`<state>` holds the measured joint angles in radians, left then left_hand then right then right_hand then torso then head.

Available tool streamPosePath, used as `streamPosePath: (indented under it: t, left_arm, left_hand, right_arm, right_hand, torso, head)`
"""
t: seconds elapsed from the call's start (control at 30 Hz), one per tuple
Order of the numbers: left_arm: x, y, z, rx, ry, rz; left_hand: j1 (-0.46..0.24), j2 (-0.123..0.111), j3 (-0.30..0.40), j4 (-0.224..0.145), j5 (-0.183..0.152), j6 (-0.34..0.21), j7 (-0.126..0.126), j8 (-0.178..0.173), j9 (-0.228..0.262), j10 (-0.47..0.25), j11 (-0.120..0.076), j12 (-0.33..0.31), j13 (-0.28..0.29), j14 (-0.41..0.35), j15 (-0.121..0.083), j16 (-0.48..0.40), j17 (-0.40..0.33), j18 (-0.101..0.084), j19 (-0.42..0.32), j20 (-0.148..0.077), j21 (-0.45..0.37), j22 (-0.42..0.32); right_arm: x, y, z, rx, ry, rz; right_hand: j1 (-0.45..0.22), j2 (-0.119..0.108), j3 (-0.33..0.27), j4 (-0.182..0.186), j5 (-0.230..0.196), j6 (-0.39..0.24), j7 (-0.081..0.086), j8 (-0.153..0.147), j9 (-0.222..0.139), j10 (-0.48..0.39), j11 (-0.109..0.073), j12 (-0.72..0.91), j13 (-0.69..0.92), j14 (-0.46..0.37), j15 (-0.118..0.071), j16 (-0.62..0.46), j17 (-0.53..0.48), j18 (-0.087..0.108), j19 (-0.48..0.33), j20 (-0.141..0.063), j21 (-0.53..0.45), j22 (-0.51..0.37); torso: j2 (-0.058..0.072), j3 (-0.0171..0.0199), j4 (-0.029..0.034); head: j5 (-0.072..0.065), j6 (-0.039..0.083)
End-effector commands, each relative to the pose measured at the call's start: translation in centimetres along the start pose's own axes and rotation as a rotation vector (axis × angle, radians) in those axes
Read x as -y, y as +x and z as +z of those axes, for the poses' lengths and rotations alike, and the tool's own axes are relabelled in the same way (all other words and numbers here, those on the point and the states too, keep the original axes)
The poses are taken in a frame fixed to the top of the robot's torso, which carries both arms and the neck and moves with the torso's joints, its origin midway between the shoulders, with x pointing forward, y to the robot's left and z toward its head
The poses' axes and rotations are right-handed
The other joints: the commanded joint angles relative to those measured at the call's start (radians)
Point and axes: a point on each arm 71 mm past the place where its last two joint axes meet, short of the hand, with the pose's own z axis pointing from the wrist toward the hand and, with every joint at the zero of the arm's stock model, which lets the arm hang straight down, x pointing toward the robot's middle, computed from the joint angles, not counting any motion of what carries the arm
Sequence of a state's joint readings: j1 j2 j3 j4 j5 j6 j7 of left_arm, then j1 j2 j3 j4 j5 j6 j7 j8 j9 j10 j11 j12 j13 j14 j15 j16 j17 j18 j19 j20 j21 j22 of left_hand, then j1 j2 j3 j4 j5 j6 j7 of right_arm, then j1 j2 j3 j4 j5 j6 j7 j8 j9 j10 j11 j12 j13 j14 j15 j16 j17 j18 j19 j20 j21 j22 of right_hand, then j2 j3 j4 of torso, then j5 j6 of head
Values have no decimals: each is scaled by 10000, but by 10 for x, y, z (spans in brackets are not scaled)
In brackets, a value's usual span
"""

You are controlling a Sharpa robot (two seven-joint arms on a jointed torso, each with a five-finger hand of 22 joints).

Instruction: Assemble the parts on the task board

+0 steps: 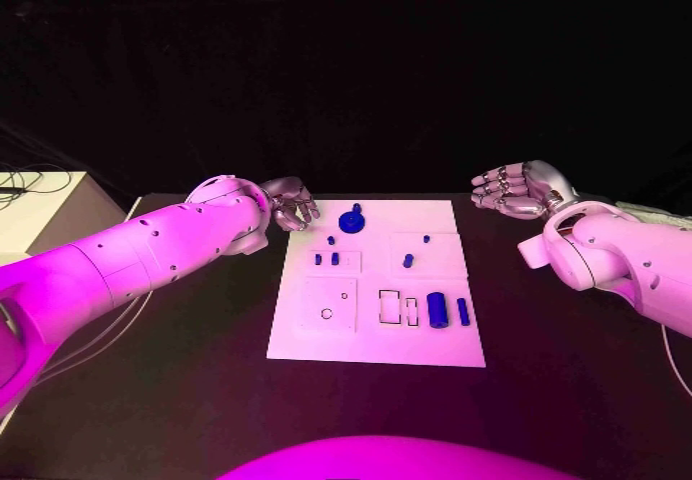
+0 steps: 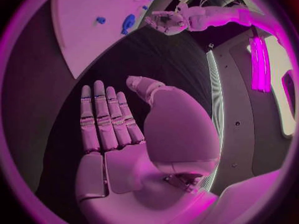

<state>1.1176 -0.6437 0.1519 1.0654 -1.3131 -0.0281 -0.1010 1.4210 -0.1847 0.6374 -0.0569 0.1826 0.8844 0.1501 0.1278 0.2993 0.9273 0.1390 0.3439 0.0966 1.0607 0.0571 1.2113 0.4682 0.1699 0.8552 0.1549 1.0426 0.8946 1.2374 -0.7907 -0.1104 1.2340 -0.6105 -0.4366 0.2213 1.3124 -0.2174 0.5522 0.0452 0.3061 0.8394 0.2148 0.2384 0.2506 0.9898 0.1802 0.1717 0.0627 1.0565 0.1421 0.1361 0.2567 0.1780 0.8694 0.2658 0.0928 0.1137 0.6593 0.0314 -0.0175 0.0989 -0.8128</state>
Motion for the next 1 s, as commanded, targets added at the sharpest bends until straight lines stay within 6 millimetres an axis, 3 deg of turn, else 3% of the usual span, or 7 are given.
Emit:
streamPosePath:
  t: [0.03,0.3,0.4,0.53,0.7,0.8,1.0]
  left_arm:
    - [-6,-7,-6,-134,95,-2201]
    - [-12,-16,-22,-538,1346,-6699]
    - [-13,-12,-32,-630,2098,-8430]
    - [-11,-8,-44,-468,2978,-9878]
    - [-9,1,-58,-108,3600,-10962]
    - [-7,6,-64,77,3767,-11378]
    - [-4,11,-72,376,3798,-11496]
  left_hand:
    - [97,46,32,-126,-18,171,570,228,3,192,44,155,-26,-245,10,-472,-294,144,-230,-41,-41,-12]
    - [-156,282,-81,-55,-35,488,359,1026,118,421,-90,588,-32,-1030,19,-1894,-1075,149,-1060,44,-756,-336]
    - [-422,300,-459,109,-51,485,302,1113,128,596,-162,891,85,-1133,14,-2025,-1142,121,-1151,72,-1070,-527]
    - [-820,70,-1002,405,-46,323,237,1138,119,451,-159,1004,131,-1296,76,-2090,-1157,115,-1189,187,-1740,-986]
    - [-776,-33,-1508,707,-51,131,245,1161,72,269,-152,1100,148,-1139,55,-1450,-744,147,-367,164,-2186,-1451]
    - [-731,-53,-1625,856,-47,124,237,1200,52,235,-171,1136,144,-1080,21,-1093,-496,149,250,75,-1896,-1353]
    - [-1082,-388,-2081,1349,-77,80,187,1234,8,365,-261,1204,154,-789,-61,-687,-161,148,857,-28,-1531,-1194]
  right_arm:
    - [4,13,-1,-1893,390,-1912]
    - [-3,23,0,-2312,-243,-4680]
    - [-8,29,2,-2127,-613,-5673]
    - [-15,38,4,-2074,-942,-6778]
    - [-22,51,8,-1894,-1176,-7968]
    - [-24,58,11,-1813,-1245,-8336]
    - [-29,80,17,-1825,-1487,-8570]
  right_hand:
    - [14,17,-60,-27,-976,130,144,28,-27,167,-45,-85,4,170,-66,107,34,75,175,-60,40,-33]
    - [576,82,97,-461,-1083,667,-111,115,-35,1349,-455,173,43,1967,-760,1251,679,79,1787,-766,978,333]
    - [715,180,-411,-772,-987,1175,-349,62,-116,2023,-753,-27,23,3366,-1200,2661,1526,-12,2934,-1425,2448,1235]
    - [577,228,-481,-863,-978,1441,-457,-271,-341,2515,-951,-508,36,4220,-1413,4893,2955,-48,3161,-1848,4362,2662]
    - [215,62,197,-655,-1057,1677,-501,-585,-483,2813,-965,-1057,72,4606,-1446,10171,7878,9,3108,-1816,6195,4203]
    - [105,-78,415,-554,-1094,1689,-507,-638,-467,2726,-953,-1075,60,4677,-1426,11510,9218,-232,3763,-1751,7728,5946]
    - [21,-224,541,-460,-1125,1711,-471,-643,-421,2407,-882,-1102,33,4700,-1383,12268,10000,-343,4039,-1665,8433,6774]
  torso:
    - [-18,15,14]
    - [-7,-12,6]
    - [-14,-13,13]
    - [-26,-24,28]
    - [-24,-31,52]
    - [-18,-28,27]
    - [-17,-3,-16]
  head:
    - [-45,18]
    - [-59,125]
    - [-149,151]
    - [-242,205]
    - [-413,277]
    - [-495,325]
    - [-582,376]
